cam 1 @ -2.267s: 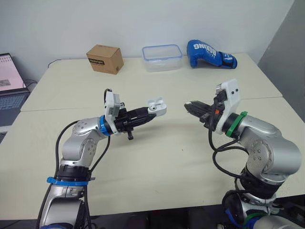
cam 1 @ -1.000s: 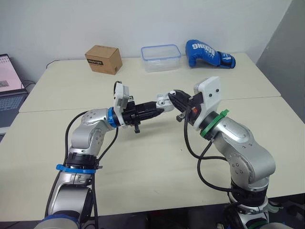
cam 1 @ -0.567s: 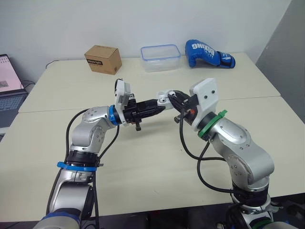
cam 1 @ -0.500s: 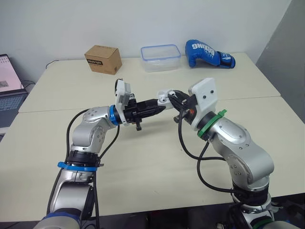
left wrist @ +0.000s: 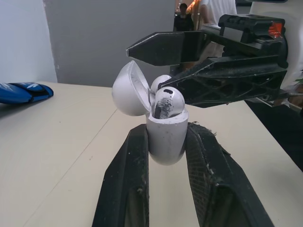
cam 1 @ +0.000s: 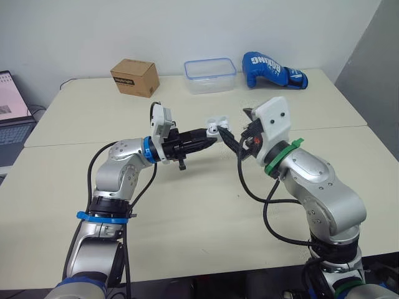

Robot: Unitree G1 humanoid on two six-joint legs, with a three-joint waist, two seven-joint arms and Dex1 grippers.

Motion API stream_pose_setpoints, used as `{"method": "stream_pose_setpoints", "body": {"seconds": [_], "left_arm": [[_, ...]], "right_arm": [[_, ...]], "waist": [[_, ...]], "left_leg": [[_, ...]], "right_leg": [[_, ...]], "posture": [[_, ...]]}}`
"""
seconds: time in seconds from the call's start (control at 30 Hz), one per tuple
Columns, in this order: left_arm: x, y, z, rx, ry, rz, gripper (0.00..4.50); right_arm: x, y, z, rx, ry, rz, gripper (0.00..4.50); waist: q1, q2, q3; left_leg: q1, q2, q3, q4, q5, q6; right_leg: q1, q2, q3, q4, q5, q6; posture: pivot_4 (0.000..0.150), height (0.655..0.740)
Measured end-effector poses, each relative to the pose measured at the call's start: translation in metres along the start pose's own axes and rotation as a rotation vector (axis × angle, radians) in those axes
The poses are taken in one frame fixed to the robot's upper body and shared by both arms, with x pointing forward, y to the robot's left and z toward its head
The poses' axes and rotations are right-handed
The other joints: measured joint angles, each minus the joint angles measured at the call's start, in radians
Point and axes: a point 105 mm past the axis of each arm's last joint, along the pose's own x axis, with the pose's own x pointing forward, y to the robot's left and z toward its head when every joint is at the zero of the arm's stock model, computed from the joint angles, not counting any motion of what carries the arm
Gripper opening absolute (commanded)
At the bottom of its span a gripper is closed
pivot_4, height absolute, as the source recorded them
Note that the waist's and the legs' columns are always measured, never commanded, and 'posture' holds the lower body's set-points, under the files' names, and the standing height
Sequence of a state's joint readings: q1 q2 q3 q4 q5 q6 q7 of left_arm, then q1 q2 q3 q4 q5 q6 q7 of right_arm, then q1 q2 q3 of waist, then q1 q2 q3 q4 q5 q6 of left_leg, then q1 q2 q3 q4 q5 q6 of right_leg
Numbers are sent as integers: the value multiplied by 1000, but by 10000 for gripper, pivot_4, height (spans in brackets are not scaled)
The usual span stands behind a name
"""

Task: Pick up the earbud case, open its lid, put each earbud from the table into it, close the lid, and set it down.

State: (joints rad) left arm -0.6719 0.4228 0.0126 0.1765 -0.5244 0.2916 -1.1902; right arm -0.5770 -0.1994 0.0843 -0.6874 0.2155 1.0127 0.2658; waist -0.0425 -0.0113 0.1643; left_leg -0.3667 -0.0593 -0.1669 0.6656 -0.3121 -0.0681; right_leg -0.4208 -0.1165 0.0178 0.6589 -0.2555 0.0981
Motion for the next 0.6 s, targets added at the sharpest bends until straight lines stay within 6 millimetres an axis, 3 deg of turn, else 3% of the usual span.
{"method": "stream_pose_setpoints", "body": {"seconds": [0.2, 0.33, 0.47, 0.6], "left_arm": [[-4, -1, -1, 1, 11, -16, 7145], [-9, -1, -5, -13, 21, -21, 7145], [-16, -3, -4, -16, 37, -32, 7145], [-23, -16, -5, -40, 43, -59, 7145]], "right_arm": [[-6, 0, 35, 119, -121, 190, 44627], [-14, -2, 45, 203, -91, 349, 44627], [-14, -17, 43, 195, 12, 394, 31754], [-8, -32, 18, 178, 158, 425, 17129]], "waist": [[-2, 0, 0], [-2, 0, 0], [-3, 0, 0], [-8, 0, 0]], "left_leg": [[0, 0, 0, 0, 0, 0], [0, 0, -1, 0, 0, 0], [0, 0, 0, -1, 0, 0], [0, 0, 1, -1, 0, 0]], "right_leg": [[1, 0, 0, -1, 0, 0], [1, 0, -1, 0, 0, 0], [0, 0, 0, -1, 0, 0], [1, 0, 0, -1, 0, 0]], "posture": [[1500, 7307], [1500, 7307], [1500, 7307], [1500, 7307]]}}
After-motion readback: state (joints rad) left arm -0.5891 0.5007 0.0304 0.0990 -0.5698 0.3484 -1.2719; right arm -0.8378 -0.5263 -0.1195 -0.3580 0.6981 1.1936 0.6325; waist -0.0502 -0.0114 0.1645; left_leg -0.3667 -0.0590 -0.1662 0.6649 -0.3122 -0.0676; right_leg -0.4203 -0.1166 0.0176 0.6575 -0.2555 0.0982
